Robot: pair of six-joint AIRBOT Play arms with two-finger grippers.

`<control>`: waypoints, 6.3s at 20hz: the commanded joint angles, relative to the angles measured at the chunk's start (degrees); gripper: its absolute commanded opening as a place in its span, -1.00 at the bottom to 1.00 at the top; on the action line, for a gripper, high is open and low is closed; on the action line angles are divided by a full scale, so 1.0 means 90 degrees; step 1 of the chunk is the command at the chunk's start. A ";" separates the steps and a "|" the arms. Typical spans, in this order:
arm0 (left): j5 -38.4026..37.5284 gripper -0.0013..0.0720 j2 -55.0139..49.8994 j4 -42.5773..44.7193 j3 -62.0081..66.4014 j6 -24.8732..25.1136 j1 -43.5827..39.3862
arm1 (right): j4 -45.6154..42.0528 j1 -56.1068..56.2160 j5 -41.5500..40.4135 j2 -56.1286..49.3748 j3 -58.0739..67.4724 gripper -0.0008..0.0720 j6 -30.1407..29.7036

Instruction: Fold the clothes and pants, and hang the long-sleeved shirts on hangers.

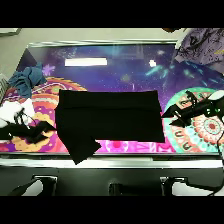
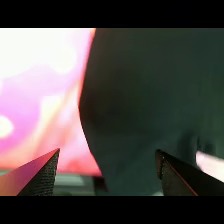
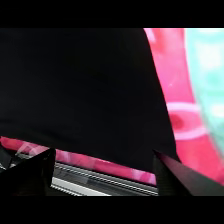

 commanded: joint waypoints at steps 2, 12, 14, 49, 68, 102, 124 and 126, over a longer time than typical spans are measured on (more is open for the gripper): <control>0.0325 0.90 0.0580 -0.0962 -0.1530 0.0250 -0.0270 | 0.0204 -0.0017 -0.0206 0.0622 -0.0605 0.85 -0.0114; 0.0945 -0.31 0.0563 -0.1583 -0.1940 -0.0068 -0.1270 | 0.0219 -0.0022 -0.0211 0.1209 -0.0605 0.85 -0.0015; 0.0930 -0.91 0.0566 -0.1583 -0.1938 -0.0151 -0.1263 | 0.0080 -0.0097 -0.0255 0.1270 -0.0600 0.85 0.0034; 0.0340 -0.92 0.0799 -0.0823 -0.1455 -0.0573 -0.1124 | -0.0284 -0.0311 -0.1212 0.1280 -0.2914 -0.91 -0.0158; -0.0274 -0.92 0.0301 0.0442 0.0937 -0.0590 -0.1064 | -0.2154 0.1362 -0.1076 0.2327 -0.1416 -0.91 0.0663; -0.1076 0.74 -0.4976 0.0379 0.7135 -0.0219 -0.1637 | -0.0313 0.0066 -0.0794 -0.1195 0.1773 0.77 0.0138; -0.1205 0.42 -0.4758 0.0189 0.7550 -0.0500 -0.1758 | 0.1421 0.0775 -0.1693 -0.2057 0.0719 -0.91 -0.0964; -0.1202 -0.91 -0.4760 0.0083 0.7550 -0.0481 -0.1977 | 0.0777 0.0712 -0.1268 -0.1800 0.1069 -0.91 -0.0520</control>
